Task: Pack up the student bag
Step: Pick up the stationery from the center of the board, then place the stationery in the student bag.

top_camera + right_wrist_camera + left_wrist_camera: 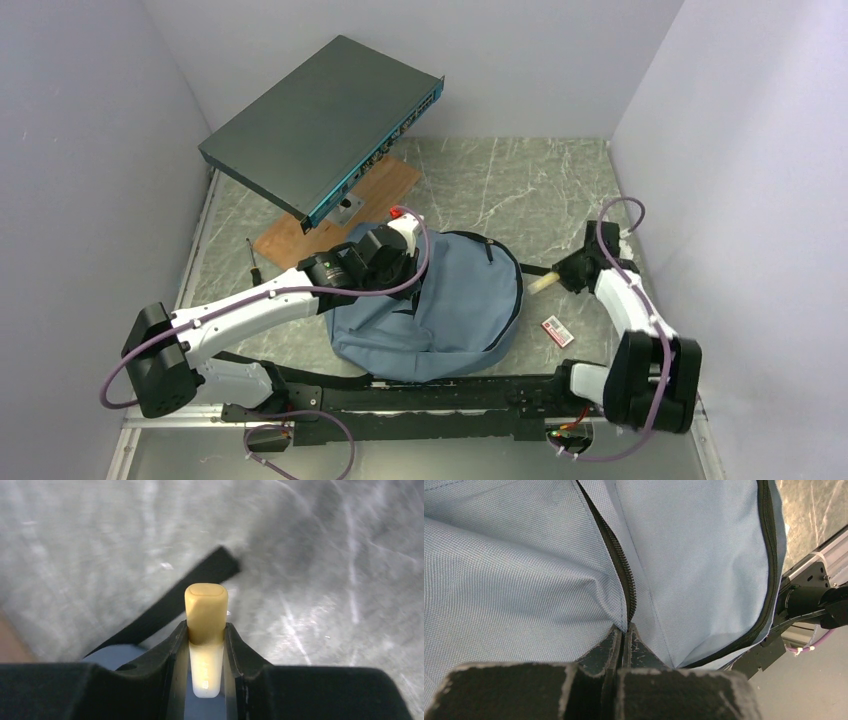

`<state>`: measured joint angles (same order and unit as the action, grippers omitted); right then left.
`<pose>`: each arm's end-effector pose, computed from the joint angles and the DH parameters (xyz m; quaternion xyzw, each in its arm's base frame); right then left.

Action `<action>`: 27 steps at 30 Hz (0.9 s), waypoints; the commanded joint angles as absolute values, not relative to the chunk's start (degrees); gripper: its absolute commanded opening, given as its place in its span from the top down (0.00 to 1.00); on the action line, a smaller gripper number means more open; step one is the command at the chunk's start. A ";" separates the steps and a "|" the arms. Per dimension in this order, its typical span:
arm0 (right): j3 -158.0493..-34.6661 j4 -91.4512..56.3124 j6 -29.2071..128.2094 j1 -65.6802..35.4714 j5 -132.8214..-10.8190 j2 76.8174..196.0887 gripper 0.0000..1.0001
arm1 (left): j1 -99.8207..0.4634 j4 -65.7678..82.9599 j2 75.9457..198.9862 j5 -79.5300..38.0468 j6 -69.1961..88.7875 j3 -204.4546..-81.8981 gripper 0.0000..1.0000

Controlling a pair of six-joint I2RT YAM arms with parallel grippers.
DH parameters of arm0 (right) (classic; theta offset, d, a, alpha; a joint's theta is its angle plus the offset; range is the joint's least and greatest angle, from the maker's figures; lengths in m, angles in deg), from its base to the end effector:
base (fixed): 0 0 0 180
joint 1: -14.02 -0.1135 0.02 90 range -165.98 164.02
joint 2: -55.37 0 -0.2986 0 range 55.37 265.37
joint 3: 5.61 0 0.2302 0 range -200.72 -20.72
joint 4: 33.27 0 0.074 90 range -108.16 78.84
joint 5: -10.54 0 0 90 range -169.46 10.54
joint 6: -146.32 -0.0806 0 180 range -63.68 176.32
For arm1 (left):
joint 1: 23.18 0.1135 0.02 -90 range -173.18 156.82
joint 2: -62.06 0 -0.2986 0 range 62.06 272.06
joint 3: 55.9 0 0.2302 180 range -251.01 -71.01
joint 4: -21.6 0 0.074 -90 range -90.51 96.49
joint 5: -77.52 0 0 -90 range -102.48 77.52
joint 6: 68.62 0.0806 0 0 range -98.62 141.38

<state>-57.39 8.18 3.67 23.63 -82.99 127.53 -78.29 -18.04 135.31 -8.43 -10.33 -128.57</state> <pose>0.2133 -0.0412 0.1814 0.5076 0.8260 0.0614 0.2372 0.1660 -0.2281 0.2974 0.1693 0.8907 -0.2658 0.3276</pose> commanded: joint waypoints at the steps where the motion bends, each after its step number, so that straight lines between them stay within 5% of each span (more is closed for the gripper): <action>1: -57.82 -2.06 12.49 22.83 -75.84 118.10 1.00 | -78.55 -14.69 134.74 -8.19 -12.63 -130.91 1.00; 10: -63.70 -7.44 19.18 5.65 -78.56 105.19 1.00 | -78.59 -12.63 133.49 -7.47 -14.86 -128.16 1.00; 18: -63.34 -29.32 16.87 -17.04 -71.84 114.51 1.00 | -78.56 -10.89 132.54 -7.49 -17.24 -126.80 1.00; 27: -55.24 -47.51 21.47 -30.79 -77.93 118.02 1.00 | -78.55 -10.01 130.33 -6.19 -19.64 -125.60 1.00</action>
